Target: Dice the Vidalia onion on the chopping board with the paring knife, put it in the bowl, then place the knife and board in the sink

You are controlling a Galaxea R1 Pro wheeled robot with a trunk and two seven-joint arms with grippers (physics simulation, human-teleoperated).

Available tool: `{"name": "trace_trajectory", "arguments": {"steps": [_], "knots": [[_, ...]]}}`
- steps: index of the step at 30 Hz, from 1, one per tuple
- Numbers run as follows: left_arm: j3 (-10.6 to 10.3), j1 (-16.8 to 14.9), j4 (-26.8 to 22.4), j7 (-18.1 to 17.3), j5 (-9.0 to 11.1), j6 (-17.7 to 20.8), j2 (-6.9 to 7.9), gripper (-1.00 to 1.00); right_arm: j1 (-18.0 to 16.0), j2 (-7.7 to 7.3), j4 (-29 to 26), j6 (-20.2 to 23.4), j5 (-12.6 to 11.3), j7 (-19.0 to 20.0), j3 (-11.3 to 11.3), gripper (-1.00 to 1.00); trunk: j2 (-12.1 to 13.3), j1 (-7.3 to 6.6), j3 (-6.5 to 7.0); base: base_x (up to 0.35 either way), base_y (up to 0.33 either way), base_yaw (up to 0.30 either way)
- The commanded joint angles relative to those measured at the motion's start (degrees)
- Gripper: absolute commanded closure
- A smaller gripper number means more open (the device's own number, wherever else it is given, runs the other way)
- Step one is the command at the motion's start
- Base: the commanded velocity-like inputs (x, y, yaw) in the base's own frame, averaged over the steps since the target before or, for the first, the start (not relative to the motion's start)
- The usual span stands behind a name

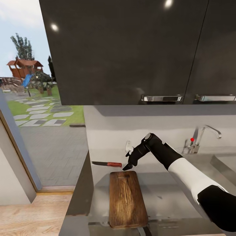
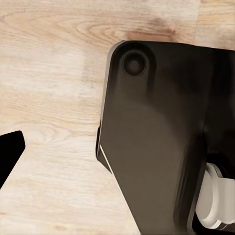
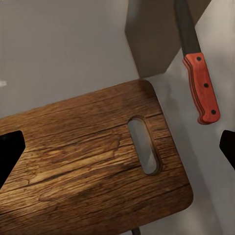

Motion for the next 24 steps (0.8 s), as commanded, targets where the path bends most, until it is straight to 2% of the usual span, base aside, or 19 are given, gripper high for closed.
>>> {"name": "trace_trajectory", "arguments": {"steps": [1,16,24], "knots": [[0.1,0.0,0.1,0.0,0.4,-0.3,-0.02,-1.0,0.0,-0.03,-0.1,0.5,0.1,0.2,0.1,-1.0,0.0,0.02,-0.07,0.0,0.0,0.0],[0.1,0.0,0.1,-0.1,0.4,-0.2,-0.06,-1.0,0.0,-0.29,-0.1,0.5,0.1,0.2,0.0,-1.0,0.0,0.02,-0.4,0.002,0.0,0.0],[0.1,0.0,0.1,-0.1,0.4,-0.2,-0.1,-1.0,0.0,-0.29,0.0,0.5,0.1,0.2,0.0,-1.0,0.0,0.02,-0.41,0.102,0.128,0.0]]}}
